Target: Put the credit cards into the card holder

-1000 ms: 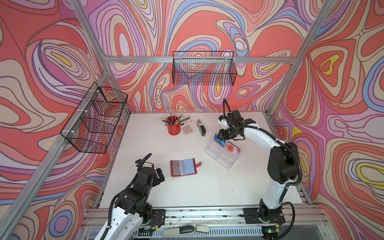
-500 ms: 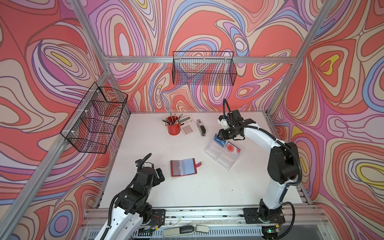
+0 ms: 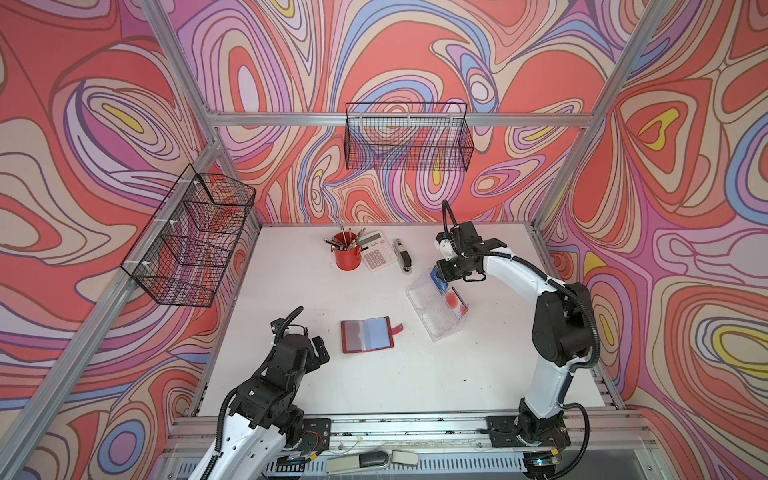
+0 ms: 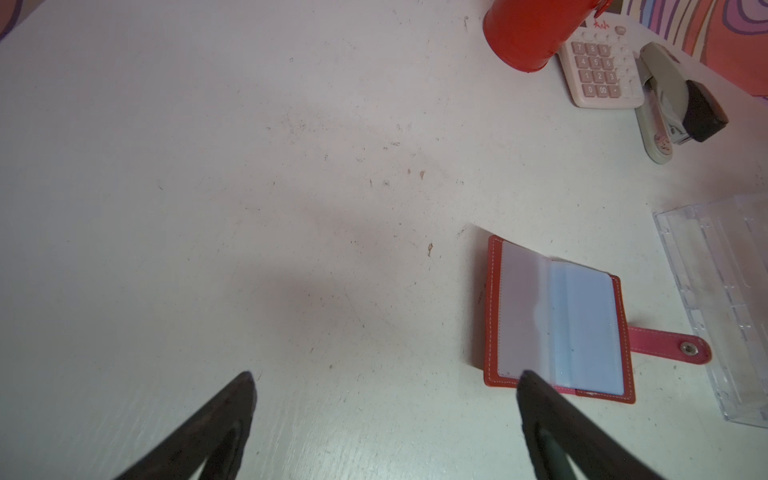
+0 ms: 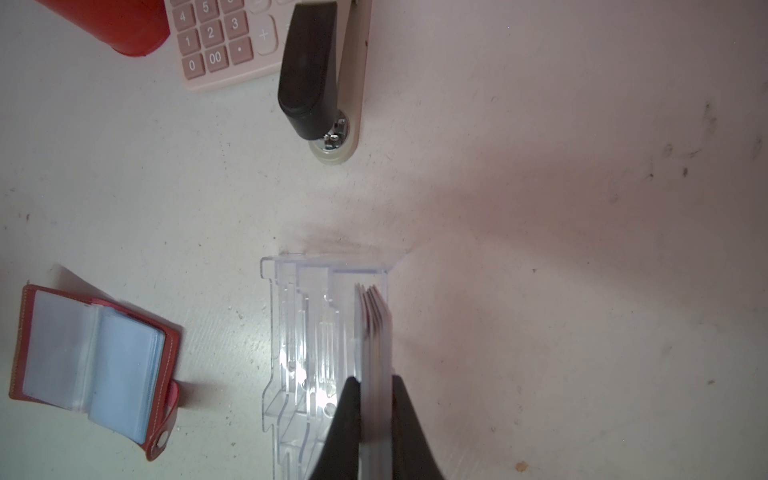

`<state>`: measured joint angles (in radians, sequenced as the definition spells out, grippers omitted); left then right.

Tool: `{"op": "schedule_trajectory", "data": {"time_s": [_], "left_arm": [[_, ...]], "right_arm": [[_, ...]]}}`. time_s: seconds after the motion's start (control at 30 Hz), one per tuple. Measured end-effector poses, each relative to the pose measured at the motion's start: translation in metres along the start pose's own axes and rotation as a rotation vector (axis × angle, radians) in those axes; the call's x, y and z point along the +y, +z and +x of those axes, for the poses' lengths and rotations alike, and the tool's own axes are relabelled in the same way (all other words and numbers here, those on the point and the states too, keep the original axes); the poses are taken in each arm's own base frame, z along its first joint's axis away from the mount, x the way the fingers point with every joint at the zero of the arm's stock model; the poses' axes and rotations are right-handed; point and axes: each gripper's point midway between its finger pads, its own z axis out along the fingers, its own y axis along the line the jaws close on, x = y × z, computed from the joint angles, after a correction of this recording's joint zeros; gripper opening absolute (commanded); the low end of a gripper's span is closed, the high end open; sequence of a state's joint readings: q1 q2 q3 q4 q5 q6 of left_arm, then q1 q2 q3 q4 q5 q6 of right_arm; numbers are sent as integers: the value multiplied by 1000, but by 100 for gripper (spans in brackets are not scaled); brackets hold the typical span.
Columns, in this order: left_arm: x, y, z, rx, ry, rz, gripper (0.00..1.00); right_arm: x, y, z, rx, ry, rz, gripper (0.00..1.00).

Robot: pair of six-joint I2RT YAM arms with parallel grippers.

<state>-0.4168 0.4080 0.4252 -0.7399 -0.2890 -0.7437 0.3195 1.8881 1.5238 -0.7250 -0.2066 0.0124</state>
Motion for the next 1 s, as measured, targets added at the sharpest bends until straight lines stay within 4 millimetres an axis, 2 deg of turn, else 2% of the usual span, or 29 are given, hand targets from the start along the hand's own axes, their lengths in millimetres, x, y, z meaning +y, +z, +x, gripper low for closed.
{"op": "schedule_trajectory", "data": {"time_s": [0.17,0.33,0.43,0.57,0.73,1.0], "left_arm": [[0,0,0,0,0,0,100],[0,0,0,0,0,0,100],[0,0,0,0,0,0,100],[0,0,0,0,0,-1,100],[0,0,0,0,0,-1,100],[0,1,1,5,3,-5,100]], "right_arm": [[-4,0,-1,-5,20,26,5],[-12,-1,-4,-23,62,33,16],[-16,0,-2,-24,92,17,16],[-13,0,-1,-19,107,-18,13],[-8,0,0,-13,108,-49,19],[1,-1,0,-11,100,-105,20]]}}
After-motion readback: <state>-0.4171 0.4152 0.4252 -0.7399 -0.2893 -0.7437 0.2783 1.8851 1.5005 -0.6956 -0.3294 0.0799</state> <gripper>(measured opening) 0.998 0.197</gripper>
